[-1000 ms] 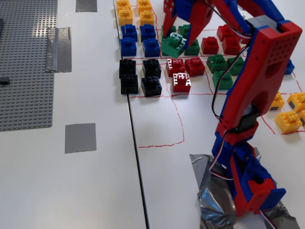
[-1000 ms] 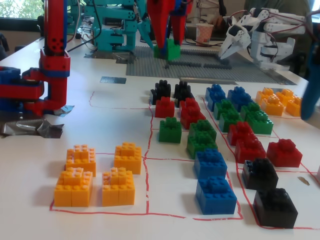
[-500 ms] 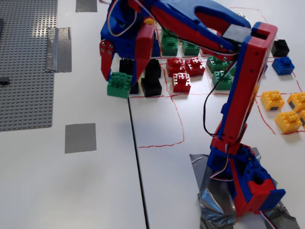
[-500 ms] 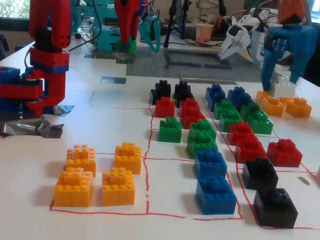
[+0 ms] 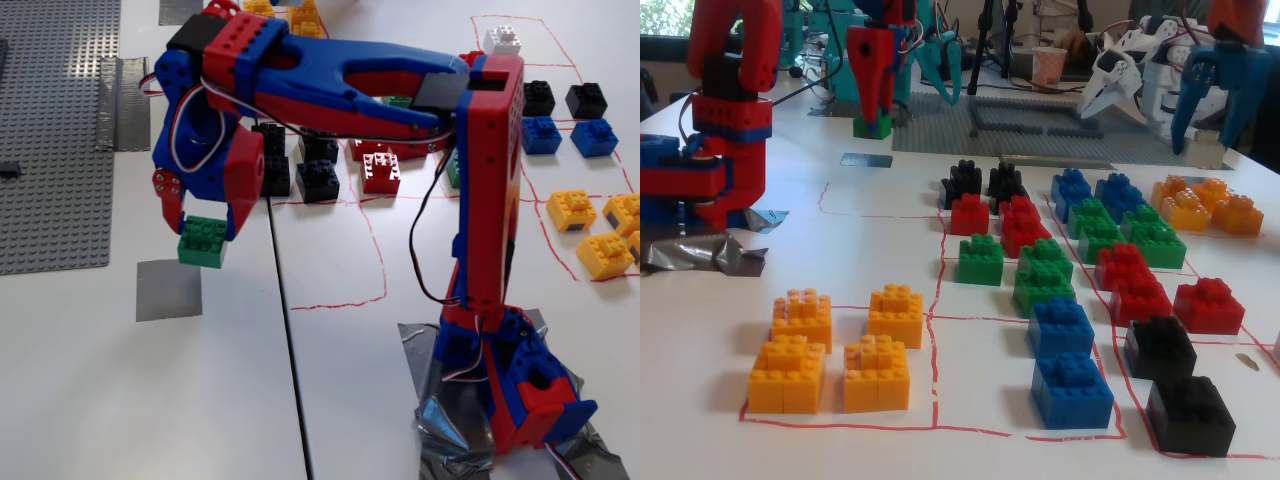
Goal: Grab the block and put it in the grey marker
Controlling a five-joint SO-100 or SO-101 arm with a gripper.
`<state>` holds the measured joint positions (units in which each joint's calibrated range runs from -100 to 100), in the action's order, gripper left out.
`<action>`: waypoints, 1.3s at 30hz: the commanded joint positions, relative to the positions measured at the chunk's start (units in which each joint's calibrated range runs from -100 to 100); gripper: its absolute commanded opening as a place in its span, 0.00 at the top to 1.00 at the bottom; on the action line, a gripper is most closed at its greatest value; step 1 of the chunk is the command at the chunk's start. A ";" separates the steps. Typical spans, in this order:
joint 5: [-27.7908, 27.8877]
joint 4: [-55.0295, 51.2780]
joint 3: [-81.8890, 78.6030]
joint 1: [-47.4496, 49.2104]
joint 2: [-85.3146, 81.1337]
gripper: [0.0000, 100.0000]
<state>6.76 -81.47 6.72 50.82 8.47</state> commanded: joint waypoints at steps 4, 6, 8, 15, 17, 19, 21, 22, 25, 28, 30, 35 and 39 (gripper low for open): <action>-1.81 2.57 2.91 2.66 0.52 1.00; -2.34 3.46 3.09 3.35 1.43 1.00; -2.88 4.68 3.27 3.64 2.26 1.00; -3.81 6.46 5.18 4.33 5.81 1.00; -3.81 6.54 6.54 4.62 6.63 1.00; -3.71 6.38 7.72 4.82 7.29 0.98; -4.15 6.06 8.45 4.92 7.54 0.88; -4.25 6.06 8.63 4.92 7.54 0.85; -4.84 5.49 9.36 5.02 7.62 0.75; -5.42 3.87 10.35 5.31 7.79 0.69; -5.76 2.65 11.35 5.41 7.79 0.67; -5.57 -2.95 20.35 5.02 7.46 0.75; -4.15 -4.90 23.71 3.05 5.56 0.83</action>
<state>1.49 -85.52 26.16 55.29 18.23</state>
